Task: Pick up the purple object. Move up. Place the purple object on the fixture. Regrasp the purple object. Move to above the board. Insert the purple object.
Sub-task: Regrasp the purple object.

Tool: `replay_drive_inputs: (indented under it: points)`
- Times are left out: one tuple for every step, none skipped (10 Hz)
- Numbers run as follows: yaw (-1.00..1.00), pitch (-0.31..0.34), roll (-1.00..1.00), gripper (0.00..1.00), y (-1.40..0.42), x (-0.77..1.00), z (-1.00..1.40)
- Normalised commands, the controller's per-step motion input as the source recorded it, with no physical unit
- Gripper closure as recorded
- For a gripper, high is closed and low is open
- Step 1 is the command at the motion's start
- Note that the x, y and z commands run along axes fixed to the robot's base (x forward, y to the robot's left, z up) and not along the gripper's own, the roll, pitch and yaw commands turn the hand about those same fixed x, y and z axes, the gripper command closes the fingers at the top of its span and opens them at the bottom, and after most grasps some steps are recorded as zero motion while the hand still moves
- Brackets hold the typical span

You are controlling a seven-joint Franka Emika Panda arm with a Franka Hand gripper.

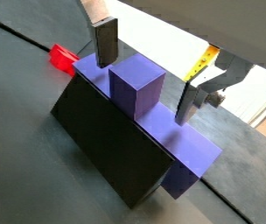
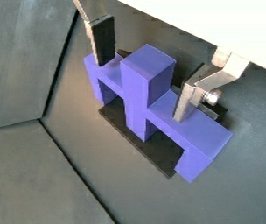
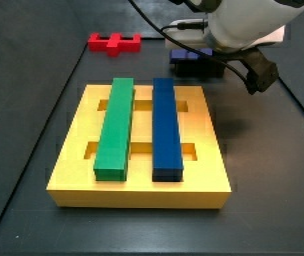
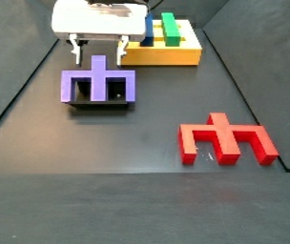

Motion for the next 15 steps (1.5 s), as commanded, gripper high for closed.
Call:
replay_drive_inputs:
  points:
    - [0.0,0.0,0.0,0.0,0.0,0.0,-0.02]
    - [0.0,0.0,0.02,0.0,0.0,0.0,0.0]
    - [0.0,0.0,0.05,0.0,0.0,0.0,0.0]
    - [0.0,0.0,0.07,0.0,0.0,0.0,-0.13]
    - [0.0,0.0,0.0,0.0,0.05,0.0,-0.23]
    - [0.0,0.011,0.0,0.0,0.05,0.01,-0.23]
    - [0.0,0.029,0.0,0.0,0.05,0.03,-0.09]
    - [0.0,0.0,0.0,0.0,0.0,0.0,0.0]
    - [0.0,0.0,0.0,1.0,0.0,0.0,0.0]
    - [0.0,0.0,0.0,1.0,0.0,0.0,0.0]
    - [0.0,0.0,0.0,1.0,0.0,0.0,0.0]
    - [0.0,0.0,0.0,1.0,0.0,0.0,0.0]
    - [0.0,0.0,0.0,1.0,0.0,0.0,0.0]
    - [0.0,0.0,0.0,1.0,0.0,0.0,0.0]
    - [0.0,0.0,0.0,1.0,0.0,0.0,0.0]
